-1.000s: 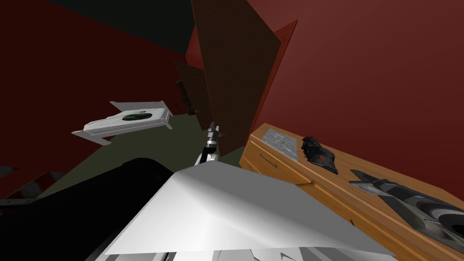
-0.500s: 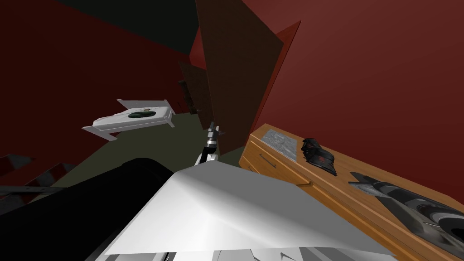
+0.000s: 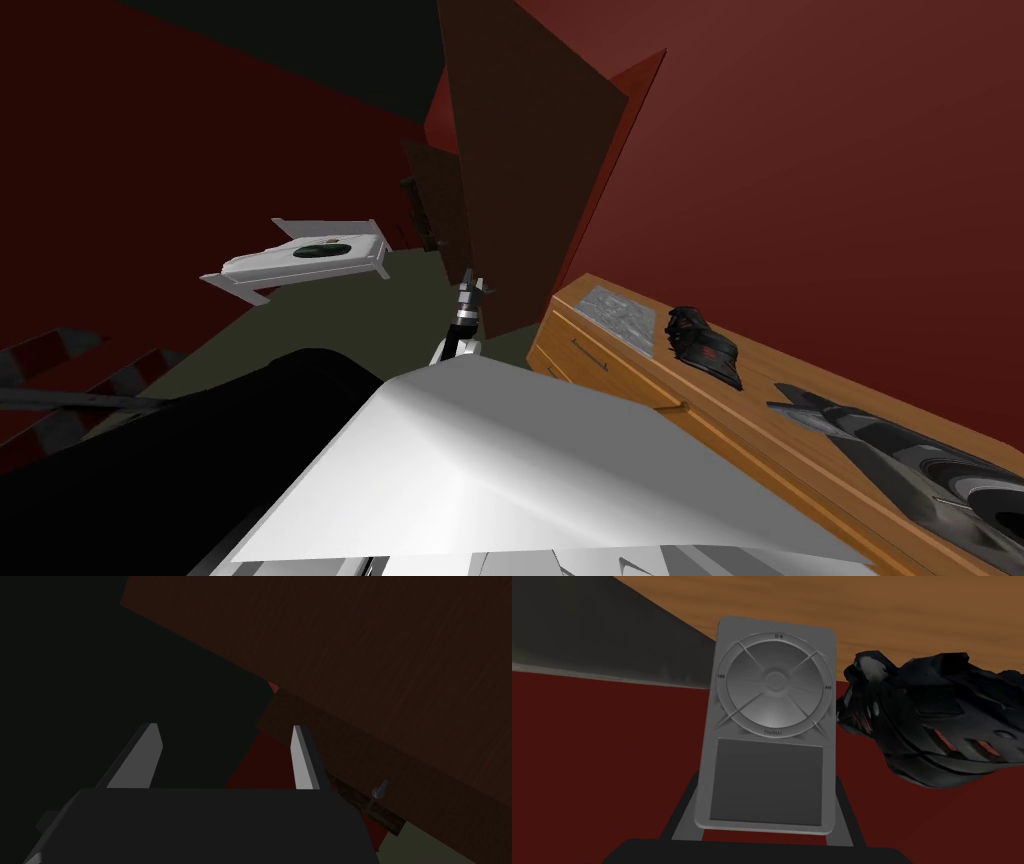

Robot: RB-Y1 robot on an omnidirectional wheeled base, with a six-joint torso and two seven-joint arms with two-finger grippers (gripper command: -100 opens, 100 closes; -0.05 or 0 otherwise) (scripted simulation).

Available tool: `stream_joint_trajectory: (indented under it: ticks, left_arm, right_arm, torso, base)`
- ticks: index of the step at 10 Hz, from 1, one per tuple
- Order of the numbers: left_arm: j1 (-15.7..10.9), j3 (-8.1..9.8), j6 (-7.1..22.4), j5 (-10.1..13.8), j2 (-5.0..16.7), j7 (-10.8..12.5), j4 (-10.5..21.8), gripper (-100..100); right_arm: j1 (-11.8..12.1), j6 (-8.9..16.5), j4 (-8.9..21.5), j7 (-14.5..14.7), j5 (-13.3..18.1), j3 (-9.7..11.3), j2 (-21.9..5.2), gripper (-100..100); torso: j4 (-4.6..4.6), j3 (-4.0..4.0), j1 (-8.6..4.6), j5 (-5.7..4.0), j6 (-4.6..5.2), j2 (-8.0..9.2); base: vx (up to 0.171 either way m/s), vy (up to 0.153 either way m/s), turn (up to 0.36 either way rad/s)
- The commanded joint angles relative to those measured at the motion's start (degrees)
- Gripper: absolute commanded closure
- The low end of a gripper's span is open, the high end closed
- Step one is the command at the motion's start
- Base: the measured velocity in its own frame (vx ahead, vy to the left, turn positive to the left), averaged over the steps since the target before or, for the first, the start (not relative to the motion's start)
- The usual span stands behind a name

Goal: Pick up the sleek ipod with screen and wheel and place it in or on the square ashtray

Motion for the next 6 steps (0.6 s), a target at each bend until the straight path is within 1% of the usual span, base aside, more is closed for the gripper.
stream_joint_trajectory:
  ticks: [1, 3, 4, 5, 6]
  left_arm:
    - [0.00, 0.00, 0.00, 0.00, 0.00, 0.00, 0.00, 0]
    - [0.01, 0.00, 0.00, 0.00, 0.00, 0.00, 0.00, 0]
    - [0.01, 0.00, 0.00, 0.00, -0.01, 0.00, 0.00, 0]
    - [0.01, -0.01, 0.00, 0.00, -0.01, 0.00, 0.00, 0]
    - [-0.01, -0.01, 0.00, 0.00, 0.00, 0.00, 0.00, 0]
  right_arm:
    - [2.86, 2.86, -2.86, 0.01, -0.16, -2.86, 0.30, 100]
    - [5.76, 3.16, -6.30, 0.01, -0.16, -3.25, 0.30, 100]
    - [6.21, 3.16, -7.19, 0.01, -0.16, -3.25, 0.30, 100]
    - [8.49, 6.20, -9.34, 0.01, -1.17, -5.99, 1.87, 100]
    - [10.50, 7.56, -11.33, 0.01, -1.17, -7.66, 1.87, 100]
  torso:
    - [0.00, 0.00, 0.00, 0.00, 0.00, 0.00]
    - [-0.02, -0.03, 0.21, 0.03, 0.12, -0.04]
    - [-0.03, -0.04, 0.32, 0.03, 0.06, -0.06]
    - [-0.04, -0.06, 0.38, 0.05, -0.01, -0.09]
    - [0.01, 0.01, 0.19, 0.07, -0.06, 0.03]
  base:
    - [-0.019, -0.054, 0.013]
    - [-0.003, -0.007, -0.030]
    - [-0.001, 0.010, -0.002]
    - [-0.053, -0.051, 0.177]
    - [-0.049, -0.093, 0.135]
